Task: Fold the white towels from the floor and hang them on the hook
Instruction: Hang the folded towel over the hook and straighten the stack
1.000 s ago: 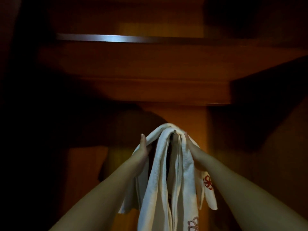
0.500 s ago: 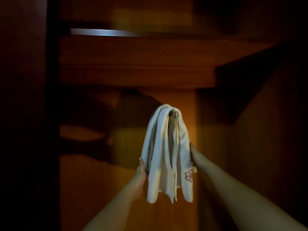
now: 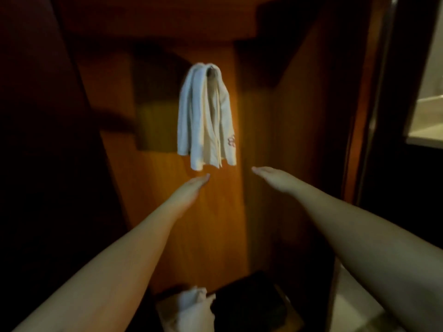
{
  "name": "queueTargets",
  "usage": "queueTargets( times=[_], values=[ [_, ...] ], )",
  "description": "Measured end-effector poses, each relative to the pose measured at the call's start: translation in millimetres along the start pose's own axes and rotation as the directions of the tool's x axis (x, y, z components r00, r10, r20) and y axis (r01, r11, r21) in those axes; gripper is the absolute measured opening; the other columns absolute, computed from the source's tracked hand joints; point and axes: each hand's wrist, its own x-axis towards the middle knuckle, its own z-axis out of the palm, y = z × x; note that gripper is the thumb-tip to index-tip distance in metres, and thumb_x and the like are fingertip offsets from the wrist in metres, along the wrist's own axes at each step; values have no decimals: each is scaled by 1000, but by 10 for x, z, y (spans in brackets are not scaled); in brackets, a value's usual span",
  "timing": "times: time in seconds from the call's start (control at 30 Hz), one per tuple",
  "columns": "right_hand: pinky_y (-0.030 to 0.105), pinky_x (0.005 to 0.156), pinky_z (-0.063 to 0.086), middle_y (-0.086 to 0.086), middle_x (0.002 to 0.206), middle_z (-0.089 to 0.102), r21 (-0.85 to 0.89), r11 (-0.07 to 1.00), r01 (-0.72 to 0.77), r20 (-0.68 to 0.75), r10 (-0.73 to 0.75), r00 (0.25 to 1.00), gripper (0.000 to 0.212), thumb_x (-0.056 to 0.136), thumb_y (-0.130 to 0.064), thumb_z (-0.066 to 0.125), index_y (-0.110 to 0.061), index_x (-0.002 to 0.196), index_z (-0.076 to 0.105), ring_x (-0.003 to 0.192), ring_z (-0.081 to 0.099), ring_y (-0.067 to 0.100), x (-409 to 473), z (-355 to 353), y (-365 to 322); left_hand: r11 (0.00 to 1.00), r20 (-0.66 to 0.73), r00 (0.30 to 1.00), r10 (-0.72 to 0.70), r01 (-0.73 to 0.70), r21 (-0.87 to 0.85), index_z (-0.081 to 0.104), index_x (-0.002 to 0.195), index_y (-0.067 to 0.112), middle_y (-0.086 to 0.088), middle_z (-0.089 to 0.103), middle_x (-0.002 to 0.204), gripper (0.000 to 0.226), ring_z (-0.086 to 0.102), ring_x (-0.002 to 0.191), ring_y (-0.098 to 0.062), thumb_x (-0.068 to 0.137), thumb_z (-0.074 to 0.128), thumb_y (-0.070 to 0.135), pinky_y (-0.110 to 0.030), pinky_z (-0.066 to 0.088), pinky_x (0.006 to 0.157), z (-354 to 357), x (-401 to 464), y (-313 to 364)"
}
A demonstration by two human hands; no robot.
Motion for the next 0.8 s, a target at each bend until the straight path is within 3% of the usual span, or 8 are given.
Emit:
queueTargets(
  times=[0.1, 0.2, 0.3, 0.5, 0.6, 0.8],
  values=[
    [45, 113, 34, 2, 160, 37, -289, 957, -39, -3, 40, 999, 70, 95, -67, 46, -27, 152, 40, 145, 37, 25, -532, 62, 455, 979, 107, 994, 0, -22, 202, 40, 151, 32, 0, 41, 157, 67, 40, 142, -22, 92, 60, 59, -37, 36, 100, 298, -212, -191],
    [42, 114, 34, 2, 159, 37, -417, 908, -45, 20, 58, 998, 70, 95, -65, 48, -25, 152, 40, 144, 38, 23, -1072, 79, 933, 941, 254, 967, 7, -93, 325, 35, 154, 32, 1, 36, 160, 73, 36, 145, -22, 91, 62, 57, -42, 35, 110, 723, -363, -389],
    [41, 115, 36, 1, 157, 40, -493, 866, -87, -1, 99, 995, 69, 95, -63, 49, -23, 150, 42, 141, 41, 21, -1544, 114, 1421, 898, 367, 930, 34, -190, 397, 32, 154, 31, -1, 32, 161, 71, 35, 145, -23, 93, 61, 53, -37, 35, 105, 1269, -508, -599],
    [40, 115, 32, 4, 156, 43, -544, 811, -214, -19, 243, 970, 69, 94, -61, 50, -21, 150, 43, 143, 39, 23, -2328, 16, 2479, 751, 621, 783, 40, -434, 498, 34, 154, 20, -5, 33, 161, 68, 32, 146, -24, 97, 58, 49, -39, 30, 114, 2412, -611, -843],
    [41, 113, 32, 3, 155, 44, -507, 801, -319, -50, 342, 938, 71, 91, -63, 49, -22, 150, 44, 142, 40, 24, -2702, -108, 3044, 702, 691, 723, -5, -490, 517, 34, 154, 19, -5, 32, 161, 69, 31, 147, -24, 97, 57, 49, -45, 31, 118, 3104, -656, -868],
    [39, 103, 41, 2, 148, 52, -405, 771, -491, -64, 512, 857, 67, 91, -63, 52, -22, 144, 50, 132, 51, 25, -3338, -569, 4132, 658, 758, 647, -87, -534, 531, 34, 155, 20, -3, 31, 162, 72, 30, 148, -24, 96, 56, 54, -42, 30, 116, 4577, -789, -808]
  ],
)
